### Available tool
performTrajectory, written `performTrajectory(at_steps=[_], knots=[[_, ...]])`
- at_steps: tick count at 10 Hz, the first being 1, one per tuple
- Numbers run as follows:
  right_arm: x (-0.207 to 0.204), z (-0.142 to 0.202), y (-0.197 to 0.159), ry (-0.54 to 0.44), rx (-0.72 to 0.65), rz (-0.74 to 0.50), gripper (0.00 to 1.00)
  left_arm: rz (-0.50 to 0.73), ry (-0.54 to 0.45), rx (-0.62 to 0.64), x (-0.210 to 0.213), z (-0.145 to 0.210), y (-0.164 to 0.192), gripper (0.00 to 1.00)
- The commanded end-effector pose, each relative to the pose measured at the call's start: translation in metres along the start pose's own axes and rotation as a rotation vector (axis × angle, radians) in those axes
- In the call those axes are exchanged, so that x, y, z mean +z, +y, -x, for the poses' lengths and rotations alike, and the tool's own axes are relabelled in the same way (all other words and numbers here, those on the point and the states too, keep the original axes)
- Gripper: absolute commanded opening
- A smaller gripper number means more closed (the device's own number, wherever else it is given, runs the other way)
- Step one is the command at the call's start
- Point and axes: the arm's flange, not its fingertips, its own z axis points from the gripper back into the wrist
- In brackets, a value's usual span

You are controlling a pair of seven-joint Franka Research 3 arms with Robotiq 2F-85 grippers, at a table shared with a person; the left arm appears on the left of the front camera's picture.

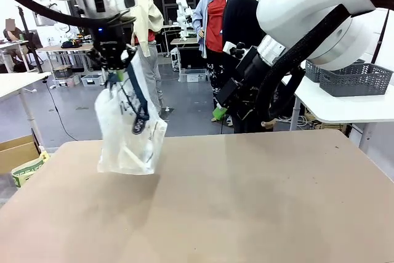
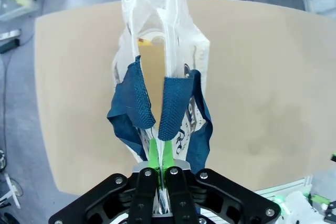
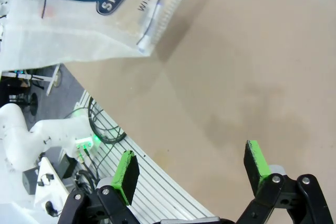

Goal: Transfer purchased items from the store into the shopping bag.
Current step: Move the Reusable shopping bag to the right side of the table.

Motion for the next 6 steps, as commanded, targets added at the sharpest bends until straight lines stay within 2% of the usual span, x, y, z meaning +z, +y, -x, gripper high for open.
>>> performTrajectory(at_steps=[1,3,6], knots=[[-0.001,0.001,0.0,0.001,-0.012,-0.002,1.0,-0.045,-0.053,0.02,-0.001,0.005,0.03,0.0],[-0.001,0.001,0.0,0.001,-0.012,-0.002,1.0,-0.08,-0.054,0.041,-0.014,0.015,0.063,0.0],[-0.001,0.001,0.0,0.001,-0.012,-0.002,1.0,-0.08,0.003,0.073,-0.039,0.037,0.097,0.0]])
